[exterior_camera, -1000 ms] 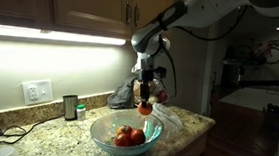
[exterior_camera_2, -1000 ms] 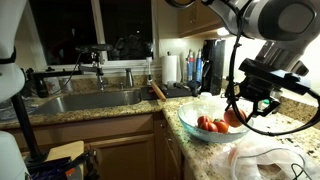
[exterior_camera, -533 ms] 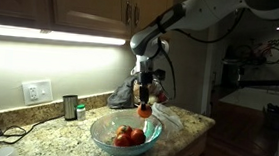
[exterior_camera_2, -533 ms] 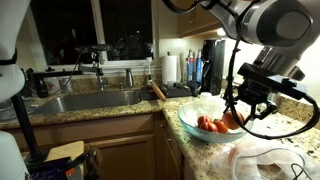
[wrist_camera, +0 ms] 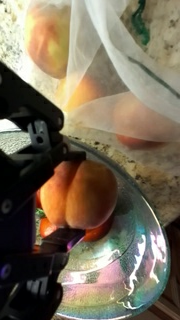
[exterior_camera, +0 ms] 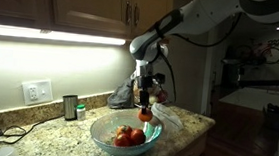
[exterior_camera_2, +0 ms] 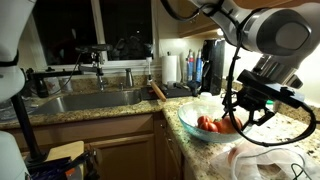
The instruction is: Move a peach from the bag to the bowl
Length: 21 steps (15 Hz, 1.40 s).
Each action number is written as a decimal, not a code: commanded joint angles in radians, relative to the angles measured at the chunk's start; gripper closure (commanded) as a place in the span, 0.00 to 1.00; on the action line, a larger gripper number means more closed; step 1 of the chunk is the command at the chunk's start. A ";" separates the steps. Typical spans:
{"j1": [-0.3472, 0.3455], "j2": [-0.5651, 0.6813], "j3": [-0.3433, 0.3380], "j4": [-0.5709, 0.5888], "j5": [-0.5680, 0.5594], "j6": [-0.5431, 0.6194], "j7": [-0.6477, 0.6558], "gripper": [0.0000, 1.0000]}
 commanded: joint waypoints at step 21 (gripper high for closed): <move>0.013 -0.102 -0.016 -0.046 -0.028 0.064 0.055 0.00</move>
